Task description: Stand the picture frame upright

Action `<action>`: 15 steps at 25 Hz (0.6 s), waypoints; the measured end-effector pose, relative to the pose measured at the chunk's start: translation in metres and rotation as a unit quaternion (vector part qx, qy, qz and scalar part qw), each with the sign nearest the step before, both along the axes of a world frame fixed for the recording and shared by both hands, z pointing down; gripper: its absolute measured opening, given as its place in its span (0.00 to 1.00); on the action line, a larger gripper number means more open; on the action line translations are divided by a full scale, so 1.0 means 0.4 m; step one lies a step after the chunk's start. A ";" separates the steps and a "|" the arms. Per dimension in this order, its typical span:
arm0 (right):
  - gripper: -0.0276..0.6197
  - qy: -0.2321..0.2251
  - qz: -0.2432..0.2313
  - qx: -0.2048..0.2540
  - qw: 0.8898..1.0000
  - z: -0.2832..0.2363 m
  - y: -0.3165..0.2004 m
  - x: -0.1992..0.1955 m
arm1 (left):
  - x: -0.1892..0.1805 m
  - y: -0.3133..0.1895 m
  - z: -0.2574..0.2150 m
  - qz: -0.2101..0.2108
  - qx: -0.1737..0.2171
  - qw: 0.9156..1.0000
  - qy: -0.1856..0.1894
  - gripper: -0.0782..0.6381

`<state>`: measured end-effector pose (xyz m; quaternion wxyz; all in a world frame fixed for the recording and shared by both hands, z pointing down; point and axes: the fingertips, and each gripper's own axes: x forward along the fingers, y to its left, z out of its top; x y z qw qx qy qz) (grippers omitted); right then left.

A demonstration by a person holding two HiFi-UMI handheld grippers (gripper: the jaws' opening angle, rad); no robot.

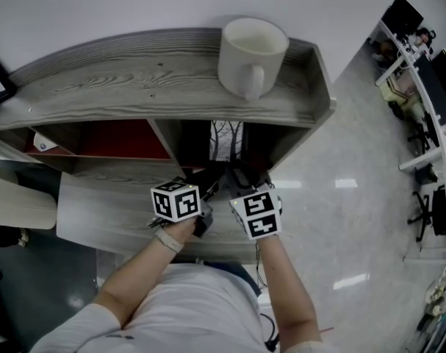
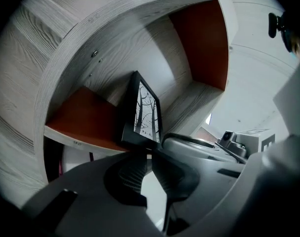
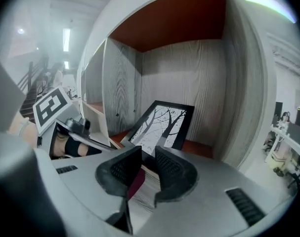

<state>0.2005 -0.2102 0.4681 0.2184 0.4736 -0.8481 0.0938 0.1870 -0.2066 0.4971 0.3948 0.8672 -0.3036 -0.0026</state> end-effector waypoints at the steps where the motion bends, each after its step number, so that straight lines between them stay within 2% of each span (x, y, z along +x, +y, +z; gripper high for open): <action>1: 0.18 -0.001 0.000 -0.001 1.000 0.003 -0.001 -0.002 | 0.000 0.000 0.000 0.001 0.000 1.000 0.000 0.17; 15: 0.12 0.023 0.011 0.008 1.000 0.020 -0.024 -0.004 | 0.004 0.000 0.002 0.009 -0.003 1.000 0.001 0.16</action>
